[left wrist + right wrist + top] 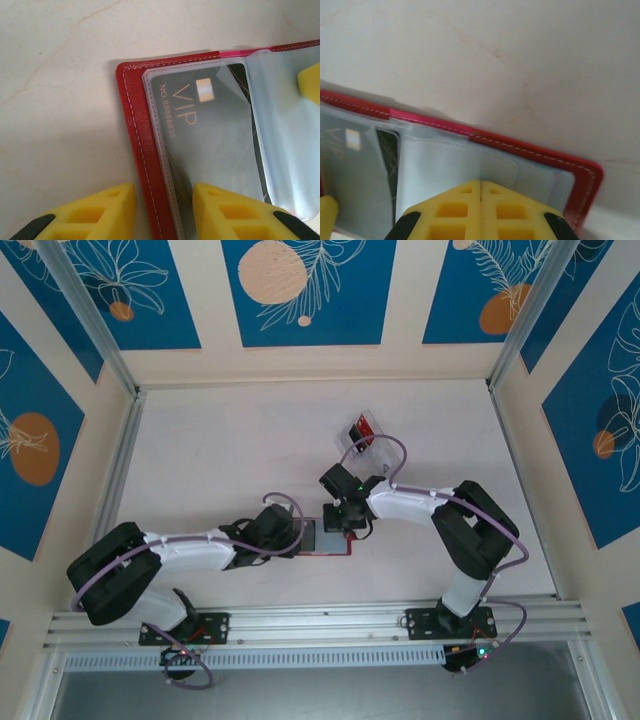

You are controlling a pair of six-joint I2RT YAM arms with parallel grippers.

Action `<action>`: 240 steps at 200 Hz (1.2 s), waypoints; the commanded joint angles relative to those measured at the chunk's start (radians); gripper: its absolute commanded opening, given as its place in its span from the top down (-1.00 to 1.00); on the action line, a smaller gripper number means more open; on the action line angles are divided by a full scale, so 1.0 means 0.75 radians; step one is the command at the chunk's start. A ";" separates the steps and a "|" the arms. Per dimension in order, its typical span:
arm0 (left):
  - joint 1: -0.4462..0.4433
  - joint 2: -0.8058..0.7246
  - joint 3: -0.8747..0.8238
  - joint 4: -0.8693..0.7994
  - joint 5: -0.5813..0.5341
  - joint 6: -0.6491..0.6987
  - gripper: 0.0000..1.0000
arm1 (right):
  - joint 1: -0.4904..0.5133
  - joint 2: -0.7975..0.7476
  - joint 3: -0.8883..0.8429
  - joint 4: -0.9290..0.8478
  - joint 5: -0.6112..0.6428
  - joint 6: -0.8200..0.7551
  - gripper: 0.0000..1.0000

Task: Put the credit cards into the card holder
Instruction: Flip over the card slot on the card holder.

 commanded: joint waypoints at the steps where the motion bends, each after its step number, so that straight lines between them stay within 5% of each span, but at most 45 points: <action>1: -0.017 0.032 0.002 -0.083 0.009 0.029 0.30 | 0.005 0.026 -0.002 0.051 -0.178 -0.007 1.00; 73: -0.016 -0.047 0.014 -0.136 0.007 0.068 0.21 | -0.037 0.064 -0.036 0.320 -0.522 0.076 1.00; 129: -0.016 -0.190 0.009 -0.216 -0.010 0.123 0.03 | -0.048 0.136 -0.016 0.387 -0.586 0.105 1.00; 169: -0.026 -0.286 -0.002 -0.201 0.117 0.252 -0.14 | -0.052 0.184 0.008 0.397 -0.602 0.117 1.00; 240: -0.150 -0.167 0.051 -0.129 0.061 0.344 -0.31 | -0.059 0.217 0.031 0.381 -0.618 0.118 0.99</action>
